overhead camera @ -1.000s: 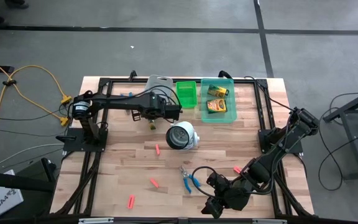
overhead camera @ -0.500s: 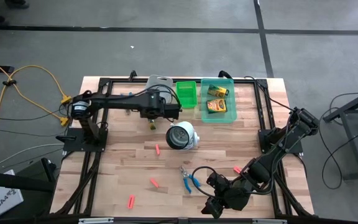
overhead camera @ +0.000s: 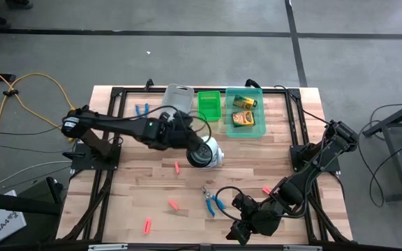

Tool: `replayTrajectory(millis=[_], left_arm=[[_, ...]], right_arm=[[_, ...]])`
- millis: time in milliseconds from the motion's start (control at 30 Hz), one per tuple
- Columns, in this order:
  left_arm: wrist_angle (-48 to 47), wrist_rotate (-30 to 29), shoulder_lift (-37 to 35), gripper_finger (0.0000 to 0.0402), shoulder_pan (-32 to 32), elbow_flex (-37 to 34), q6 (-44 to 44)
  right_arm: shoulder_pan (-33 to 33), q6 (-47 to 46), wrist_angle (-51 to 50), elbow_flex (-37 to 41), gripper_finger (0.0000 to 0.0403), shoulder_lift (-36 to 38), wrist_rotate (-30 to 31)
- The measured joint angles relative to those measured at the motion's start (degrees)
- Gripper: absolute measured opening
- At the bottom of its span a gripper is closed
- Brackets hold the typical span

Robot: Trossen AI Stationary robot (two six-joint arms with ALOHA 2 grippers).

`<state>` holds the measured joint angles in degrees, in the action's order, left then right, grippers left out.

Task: Pick & Place School Supplies
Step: Put the yellow crayon box into the blue bin

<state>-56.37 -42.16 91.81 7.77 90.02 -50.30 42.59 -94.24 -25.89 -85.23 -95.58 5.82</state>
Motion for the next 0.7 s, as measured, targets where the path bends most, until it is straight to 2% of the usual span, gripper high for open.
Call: replayTrajectory(millis=[267, 367, 700], left_arm=[[5.1, 0.2, 0.0, 0.004, 4.4, 0.0, 7.2], [5.4, 1.9, 0.0, 0.004, 5.6, 0.0, 7.4], [10.4, 1.8, 0.0, 0.004, 6.2, 0.0, 8.2]], right_arm=[[0.0, 0.0, 0.0, 0.0, 0.0189, 0.0, 0.0], [0.0, 0.0, 0.0, 0.0, 0.0189, 0.0, 0.0], [0.0, 0.0, 0.0, 0.0, 0.0189, 0.0, 0.0]])
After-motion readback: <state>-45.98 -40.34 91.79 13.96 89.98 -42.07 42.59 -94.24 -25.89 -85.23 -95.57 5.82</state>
